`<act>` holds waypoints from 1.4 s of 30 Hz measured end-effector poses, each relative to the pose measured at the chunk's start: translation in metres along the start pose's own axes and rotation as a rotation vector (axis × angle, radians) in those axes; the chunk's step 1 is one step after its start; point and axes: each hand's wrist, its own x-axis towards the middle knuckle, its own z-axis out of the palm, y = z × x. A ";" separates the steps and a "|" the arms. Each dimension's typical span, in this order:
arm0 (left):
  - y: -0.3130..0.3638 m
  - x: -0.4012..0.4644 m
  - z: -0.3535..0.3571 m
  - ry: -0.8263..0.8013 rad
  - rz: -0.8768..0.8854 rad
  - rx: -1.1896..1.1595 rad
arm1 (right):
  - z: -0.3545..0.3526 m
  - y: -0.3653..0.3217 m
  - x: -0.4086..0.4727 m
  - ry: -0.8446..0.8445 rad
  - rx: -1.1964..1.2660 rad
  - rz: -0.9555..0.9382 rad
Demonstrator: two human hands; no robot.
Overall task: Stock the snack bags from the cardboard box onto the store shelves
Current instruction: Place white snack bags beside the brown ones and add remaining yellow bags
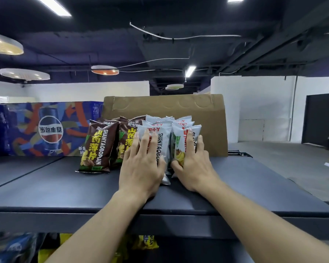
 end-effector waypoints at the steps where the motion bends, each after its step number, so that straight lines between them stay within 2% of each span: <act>1: -0.003 0.001 0.004 -0.057 0.024 0.013 | 0.000 0.000 0.000 0.002 -0.001 -0.006; 4: -0.012 0.003 0.017 -0.176 0.099 0.096 | 0.003 0.002 0.002 -0.013 -0.010 -0.019; 5: -0.012 0.003 0.017 -0.195 0.069 0.057 | 0.004 0.002 0.003 -0.022 -0.013 -0.020; 9: -0.001 -0.002 0.003 -0.230 -0.069 -0.100 | 0.002 0.003 0.002 -0.084 -0.008 0.031; 13: 0.004 -0.004 -0.013 -0.165 -0.066 -0.114 | -0.013 -0.002 -0.018 -0.159 -0.052 0.085; 17: 0.015 -0.018 -0.040 -0.015 0.071 -0.149 | -0.035 -0.011 -0.050 -0.066 -0.054 0.001; 21: 0.033 -0.046 -0.066 -0.021 0.289 -0.208 | -0.060 -0.016 -0.093 -0.043 -0.148 -0.065; 24: 0.058 -0.057 -0.084 0.008 0.441 -0.184 | -0.080 -0.016 -0.123 -0.008 -0.293 -0.047; 26: 0.076 -0.066 -0.093 -0.052 0.514 -0.213 | -0.094 -0.010 -0.144 -0.006 -0.363 -0.031; 30: 0.110 -0.086 -0.092 -0.307 0.578 -0.247 | -0.123 0.015 -0.187 -0.061 -0.414 0.054; 35: 0.157 -0.120 -0.079 -0.359 0.599 -0.265 | -0.149 0.057 -0.238 -0.061 -0.420 0.186; 42: 0.224 -0.192 -0.070 -0.538 0.579 -0.383 | -0.157 0.118 -0.344 -0.119 -0.319 0.421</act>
